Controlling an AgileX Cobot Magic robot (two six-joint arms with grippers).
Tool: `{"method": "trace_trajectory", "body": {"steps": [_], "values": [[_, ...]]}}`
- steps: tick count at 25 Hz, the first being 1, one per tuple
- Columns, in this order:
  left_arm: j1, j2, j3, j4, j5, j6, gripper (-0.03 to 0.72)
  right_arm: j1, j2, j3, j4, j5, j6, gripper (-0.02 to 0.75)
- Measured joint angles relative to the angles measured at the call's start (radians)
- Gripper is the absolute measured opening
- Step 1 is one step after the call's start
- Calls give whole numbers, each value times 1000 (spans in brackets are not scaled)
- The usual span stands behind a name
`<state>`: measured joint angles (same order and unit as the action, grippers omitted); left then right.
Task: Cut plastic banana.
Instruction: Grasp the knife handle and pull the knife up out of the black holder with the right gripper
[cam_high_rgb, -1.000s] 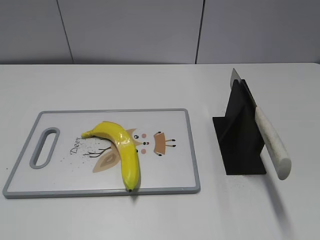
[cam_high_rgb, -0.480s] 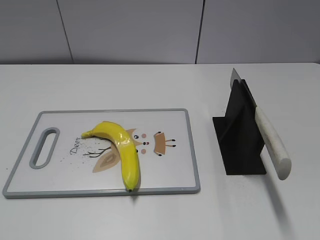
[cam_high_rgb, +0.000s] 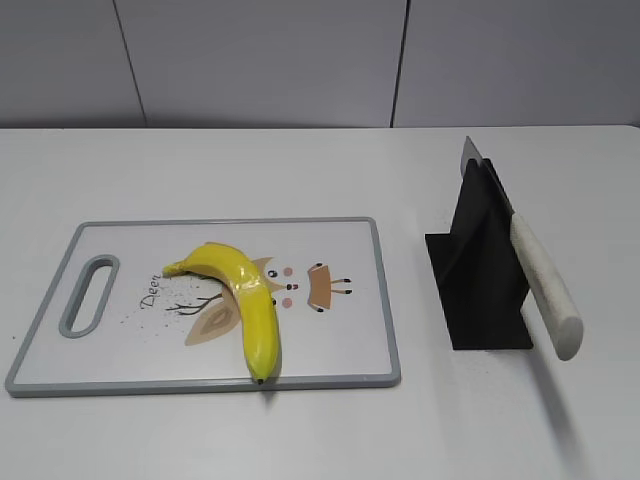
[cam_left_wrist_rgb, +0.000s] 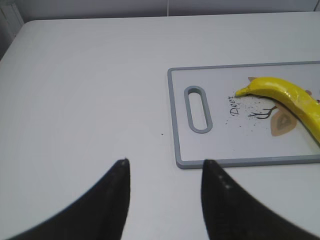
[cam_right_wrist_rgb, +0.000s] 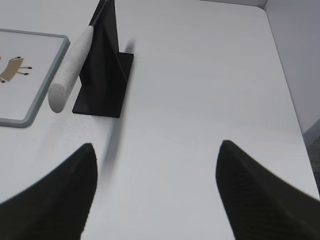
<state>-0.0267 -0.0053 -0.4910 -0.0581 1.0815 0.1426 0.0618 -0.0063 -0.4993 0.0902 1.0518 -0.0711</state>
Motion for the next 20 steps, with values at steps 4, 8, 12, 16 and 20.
{"method": "trace_trajectory", "body": {"steps": [4,8,12,16,20], "values": [[0,0,0,0,0,0,451,0,20,-3,0,2,0,589],[0,0,0,0,0,0,449,0,160,-50,4,28,0,589],[0,0,0,0,0,0,448,0,342,-128,11,72,8,589],[0,0,0,0,0,0,448,0,519,-195,23,108,14,589],[0,0,0,0,0,0,448,9,660,-251,31,115,34,589]]}}
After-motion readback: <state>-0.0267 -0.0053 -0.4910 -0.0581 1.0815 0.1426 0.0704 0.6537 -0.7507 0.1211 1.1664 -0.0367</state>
